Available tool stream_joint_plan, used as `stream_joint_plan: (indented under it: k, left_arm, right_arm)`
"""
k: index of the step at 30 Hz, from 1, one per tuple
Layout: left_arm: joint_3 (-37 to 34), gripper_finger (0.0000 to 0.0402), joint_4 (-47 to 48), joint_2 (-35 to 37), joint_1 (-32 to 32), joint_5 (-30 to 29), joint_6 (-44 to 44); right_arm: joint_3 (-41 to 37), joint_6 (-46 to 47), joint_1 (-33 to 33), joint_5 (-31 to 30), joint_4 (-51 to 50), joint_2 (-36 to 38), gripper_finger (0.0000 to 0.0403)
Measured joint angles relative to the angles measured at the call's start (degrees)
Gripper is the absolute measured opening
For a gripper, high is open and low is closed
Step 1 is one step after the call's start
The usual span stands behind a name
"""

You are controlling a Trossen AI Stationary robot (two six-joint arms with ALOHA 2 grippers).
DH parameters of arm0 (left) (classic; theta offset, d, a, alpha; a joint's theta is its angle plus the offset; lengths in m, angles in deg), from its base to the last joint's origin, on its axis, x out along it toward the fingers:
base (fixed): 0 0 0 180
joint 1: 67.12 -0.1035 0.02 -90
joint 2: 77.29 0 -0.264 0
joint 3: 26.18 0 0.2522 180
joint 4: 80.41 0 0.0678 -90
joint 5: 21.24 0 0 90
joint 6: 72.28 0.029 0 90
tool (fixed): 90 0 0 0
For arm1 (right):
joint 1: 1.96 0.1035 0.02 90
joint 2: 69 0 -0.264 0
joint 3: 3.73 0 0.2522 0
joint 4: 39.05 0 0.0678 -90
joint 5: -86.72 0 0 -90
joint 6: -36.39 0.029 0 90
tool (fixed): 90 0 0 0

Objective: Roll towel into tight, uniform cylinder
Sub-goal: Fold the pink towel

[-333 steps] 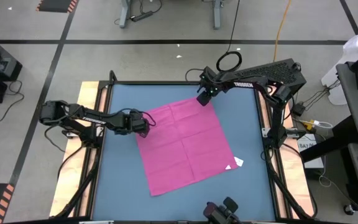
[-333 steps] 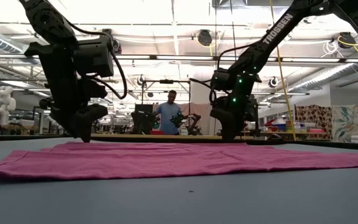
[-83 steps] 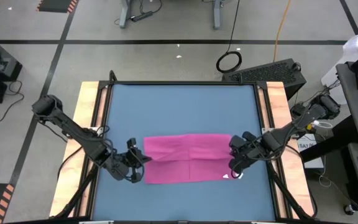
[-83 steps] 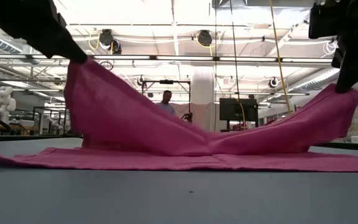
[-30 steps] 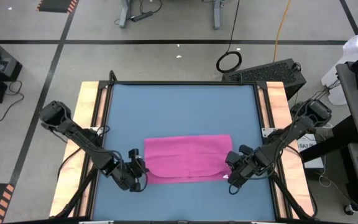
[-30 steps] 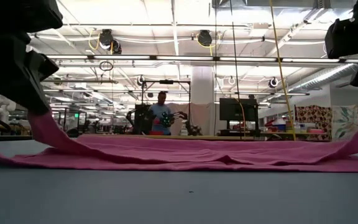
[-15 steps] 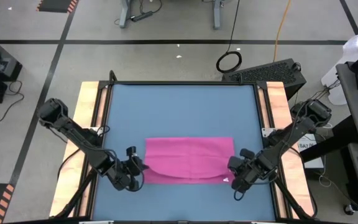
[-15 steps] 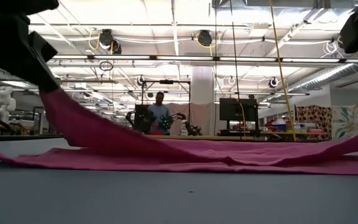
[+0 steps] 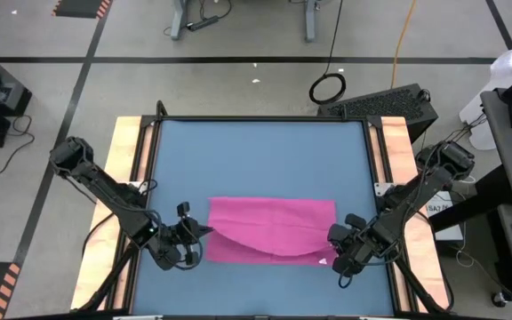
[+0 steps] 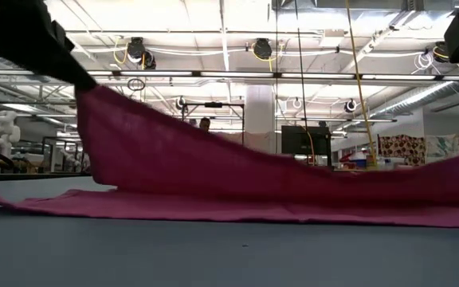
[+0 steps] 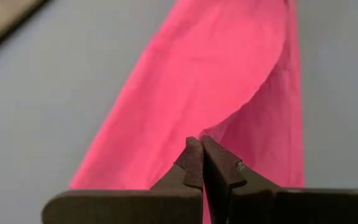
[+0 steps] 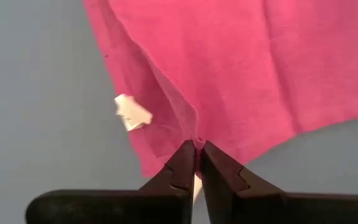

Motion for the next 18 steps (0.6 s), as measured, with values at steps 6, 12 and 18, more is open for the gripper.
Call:
stream_joint_plan:
  k: [6, 12, 18]
  left_arm:
    - [0.0, 0.0, 0.1, 3.7, 0.0, -3.7, 2.0]
    - [0.0, 0.0, 0.0, 7.9, 0.0, -10.0, 6.1]
    - [0.0, 0.0, 0.0, 10.9, 0.0, -14.3, 9.2]
  right_arm:
    - [1.3, -0.1, 0.0, -4.4, -3.9, 2.5, 0.0016]
    - [4.3, -0.1, 0.0, -14.2, -11.7, 5.4, 0.0016]
    - [4.8, -0.3, 0.0, -16.8, -12.3, 7.7, 0.0015]
